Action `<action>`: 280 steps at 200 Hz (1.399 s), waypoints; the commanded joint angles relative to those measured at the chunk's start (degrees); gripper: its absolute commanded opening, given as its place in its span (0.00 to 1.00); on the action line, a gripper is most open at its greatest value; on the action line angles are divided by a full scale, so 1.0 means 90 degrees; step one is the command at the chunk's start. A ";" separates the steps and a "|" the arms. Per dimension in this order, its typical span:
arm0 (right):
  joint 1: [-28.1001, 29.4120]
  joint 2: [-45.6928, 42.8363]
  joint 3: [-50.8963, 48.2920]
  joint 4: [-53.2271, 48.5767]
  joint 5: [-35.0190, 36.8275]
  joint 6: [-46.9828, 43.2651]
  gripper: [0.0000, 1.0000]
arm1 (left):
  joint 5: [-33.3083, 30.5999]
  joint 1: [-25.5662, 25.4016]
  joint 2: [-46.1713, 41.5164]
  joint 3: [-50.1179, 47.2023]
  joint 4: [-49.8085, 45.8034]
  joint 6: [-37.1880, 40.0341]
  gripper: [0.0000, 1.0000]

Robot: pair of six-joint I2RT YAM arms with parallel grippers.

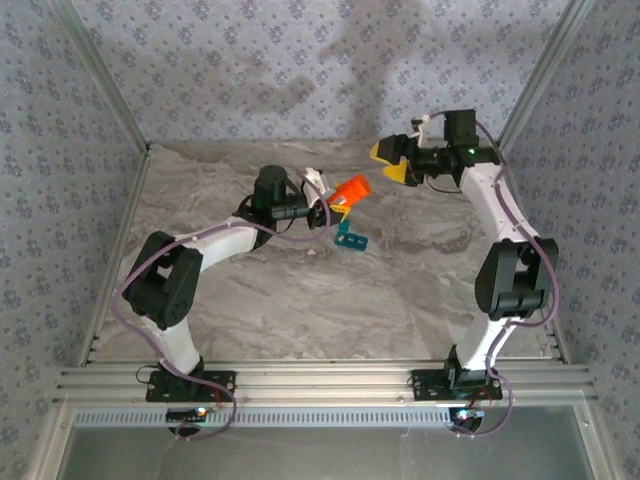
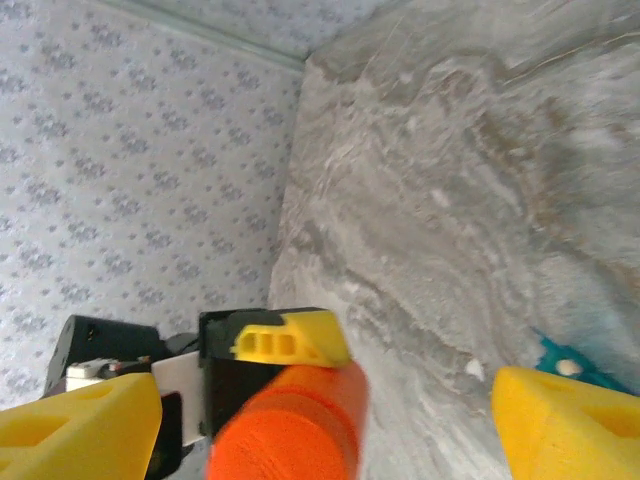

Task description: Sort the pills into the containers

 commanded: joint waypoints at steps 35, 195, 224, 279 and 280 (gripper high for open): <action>-0.0092 -0.1570 -0.1414 0.1755 0.1386 0.0465 0.86 | -0.0228 0.0049 -0.0175 -0.0140 0.1339 -0.1398 0.00; 0.1140 -0.2970 -0.2418 0.3019 0.2737 0.0300 0.89 | -0.0433 -0.0252 -0.0493 -0.0053 0.2046 -0.3080 0.00; 0.1138 -0.2857 -0.2321 0.3050 0.2643 0.0387 0.89 | -0.0244 -0.0285 -0.0517 -0.0011 0.2004 -0.3042 0.00; 0.1148 -0.2449 -0.2165 0.3181 0.2318 0.0544 0.91 | 0.0029 -0.0294 -0.0593 0.0063 0.1824 -0.3000 0.00; 0.1148 -0.2441 -0.2163 0.3197 0.2305 0.0552 0.91 | 0.0030 -0.0289 -0.0594 0.0063 0.1818 -0.3001 0.00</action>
